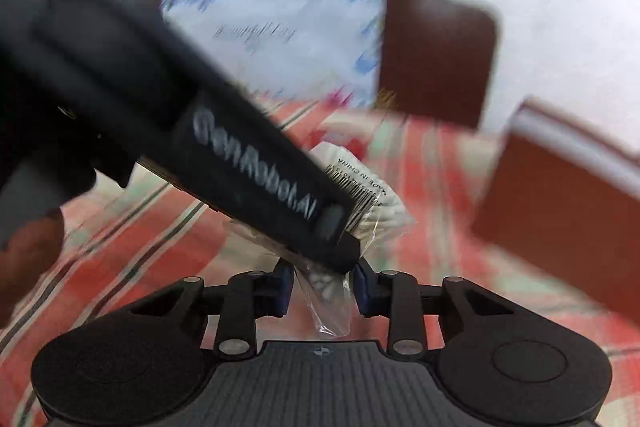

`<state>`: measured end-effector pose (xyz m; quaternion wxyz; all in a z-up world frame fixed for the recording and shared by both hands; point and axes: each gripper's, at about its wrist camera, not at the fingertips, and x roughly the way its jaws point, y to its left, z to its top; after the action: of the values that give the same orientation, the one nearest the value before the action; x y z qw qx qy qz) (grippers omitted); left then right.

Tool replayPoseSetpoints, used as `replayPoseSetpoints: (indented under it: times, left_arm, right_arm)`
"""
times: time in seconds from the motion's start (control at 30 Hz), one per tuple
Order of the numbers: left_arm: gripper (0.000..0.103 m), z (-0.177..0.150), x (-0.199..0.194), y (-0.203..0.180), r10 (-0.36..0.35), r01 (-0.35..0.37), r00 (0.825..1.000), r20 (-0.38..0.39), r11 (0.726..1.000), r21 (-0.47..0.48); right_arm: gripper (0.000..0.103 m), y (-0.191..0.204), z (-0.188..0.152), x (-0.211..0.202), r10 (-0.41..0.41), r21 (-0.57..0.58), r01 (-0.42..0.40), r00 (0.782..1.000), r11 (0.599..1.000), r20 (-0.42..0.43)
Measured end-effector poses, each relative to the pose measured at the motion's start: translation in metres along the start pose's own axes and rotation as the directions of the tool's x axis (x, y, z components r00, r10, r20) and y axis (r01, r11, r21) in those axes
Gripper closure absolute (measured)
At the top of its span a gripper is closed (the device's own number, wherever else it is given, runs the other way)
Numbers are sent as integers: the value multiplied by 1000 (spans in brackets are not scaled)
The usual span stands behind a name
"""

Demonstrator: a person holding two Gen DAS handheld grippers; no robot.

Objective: Organize objects
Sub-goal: 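Hold the swab bag with the right tool while the left tool grips and drops it into the box, then move the right tool to the red tape roll and grasp it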

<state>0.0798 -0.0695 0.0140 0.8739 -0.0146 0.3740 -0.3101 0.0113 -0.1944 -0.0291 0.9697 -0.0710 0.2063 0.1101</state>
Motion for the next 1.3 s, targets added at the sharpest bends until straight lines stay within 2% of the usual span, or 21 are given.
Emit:
replayPoseSetpoints:
  times: [0.1,0.2,0.33,0.37,0.4,0.43,0.47,0.5,0.53,0.57,0.63,0.8,0.9,1.0,1.1,1.2,1.3]
  left_arm:
    - [62,38,3,-38,-66,60,996,66,994,94]
    - [61,76,23,-79,-142,122,984,104,977,177]
    - [61,111,73,-126,-195,164,975,105,954,253]
    - [60,117,88,-135,-205,175,974,97,951,255]
    - [57,123,106,-139,-216,190,973,83,951,244]
    - [47,129,126,-142,-222,202,973,66,953,226]
    - [41,132,145,-145,-211,196,976,47,957,213]
    - [40,133,162,-149,-171,161,985,32,965,209]
    - [42,132,176,-151,-119,115,993,8,972,207]
    - [42,130,185,-151,-91,92,996,-14,975,202]
    - [42,124,180,-145,-165,163,986,-5,971,176]
    - [43,106,143,-161,-156,125,985,79,943,307]
    - [43,103,113,-153,-191,152,975,114,945,288]
    - [42,97,83,-136,-201,161,968,152,957,240]
    - [42,80,53,-106,-164,128,965,206,976,178]
    - [42,56,22,-56,-60,43,972,229,996,79]
    - [41,31,2,5,90,-87,975,202,996,-27]
  right_arm:
    - [73,-39,20,-16,-116,36,113,988,993,99]
    - [73,-88,37,-24,-220,73,212,965,975,144]
    - [72,-153,45,-12,-319,103,308,941,946,114]
    - [67,-167,44,-6,-336,104,326,936,940,100]
    - [66,-181,42,2,-359,103,350,930,931,80]
    - [56,-194,39,12,-393,97,387,918,917,49]
    - [41,-205,34,23,-438,90,436,899,895,8]
    - [40,-216,30,30,-478,98,478,878,873,-24]
    - [41,-227,26,30,-491,133,493,870,860,-45]
    - [40,-234,23,25,-486,172,488,872,856,-56]
    - [39,-237,13,8,-485,229,477,874,848,-25]
    - [39,-214,2,-21,-523,284,493,852,823,36]
    - [39,-193,3,-40,-528,292,488,847,822,70]
    - [39,-166,8,-62,-512,302,458,850,836,127]
    - [37,-148,12,-65,-445,293,384,877,876,182]
    - [36,-119,18,-50,-324,263,267,924,927,204]
    - [36,-76,20,-19,-154,210,124,979,970,132]
